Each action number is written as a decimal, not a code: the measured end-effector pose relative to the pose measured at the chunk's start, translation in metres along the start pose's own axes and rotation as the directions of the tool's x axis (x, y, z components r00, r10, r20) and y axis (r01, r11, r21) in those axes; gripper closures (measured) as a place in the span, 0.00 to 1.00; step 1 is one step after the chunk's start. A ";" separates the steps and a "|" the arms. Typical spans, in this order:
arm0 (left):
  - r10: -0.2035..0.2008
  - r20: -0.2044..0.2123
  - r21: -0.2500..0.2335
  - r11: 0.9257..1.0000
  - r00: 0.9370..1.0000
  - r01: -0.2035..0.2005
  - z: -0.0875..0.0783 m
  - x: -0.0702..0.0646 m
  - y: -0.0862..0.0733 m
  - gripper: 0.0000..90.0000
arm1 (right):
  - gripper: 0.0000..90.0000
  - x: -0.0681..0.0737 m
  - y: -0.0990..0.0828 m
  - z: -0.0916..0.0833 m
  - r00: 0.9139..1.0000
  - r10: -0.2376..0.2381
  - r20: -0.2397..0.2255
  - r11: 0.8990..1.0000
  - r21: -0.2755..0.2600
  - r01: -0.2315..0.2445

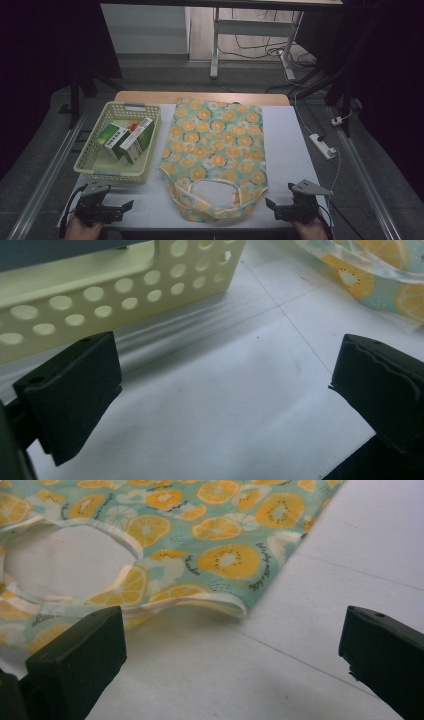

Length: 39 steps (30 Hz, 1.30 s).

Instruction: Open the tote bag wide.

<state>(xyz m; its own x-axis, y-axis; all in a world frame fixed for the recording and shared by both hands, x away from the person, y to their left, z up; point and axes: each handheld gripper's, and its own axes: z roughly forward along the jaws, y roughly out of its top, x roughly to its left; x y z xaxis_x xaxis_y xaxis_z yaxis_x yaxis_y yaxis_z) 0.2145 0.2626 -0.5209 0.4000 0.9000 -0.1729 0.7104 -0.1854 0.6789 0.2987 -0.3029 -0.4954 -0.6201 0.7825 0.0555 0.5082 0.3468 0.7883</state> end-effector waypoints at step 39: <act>-0.013 0.042 0.019 1.000 0.999 0.012 0.000 0.003 -0.001 0.01 | 0.00 0.009 0.007 0.000 0.998 -0.061 -0.029 0.998 0.018 0.062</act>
<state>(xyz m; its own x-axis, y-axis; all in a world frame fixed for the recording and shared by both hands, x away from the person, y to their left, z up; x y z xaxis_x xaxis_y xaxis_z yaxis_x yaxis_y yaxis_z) 0.2148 0.2650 -0.5227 0.4148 0.8850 -0.2116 0.7260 -0.1817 0.6633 0.2968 -0.2931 -0.4892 -0.6670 0.7446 0.0247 0.4796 0.4038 0.7791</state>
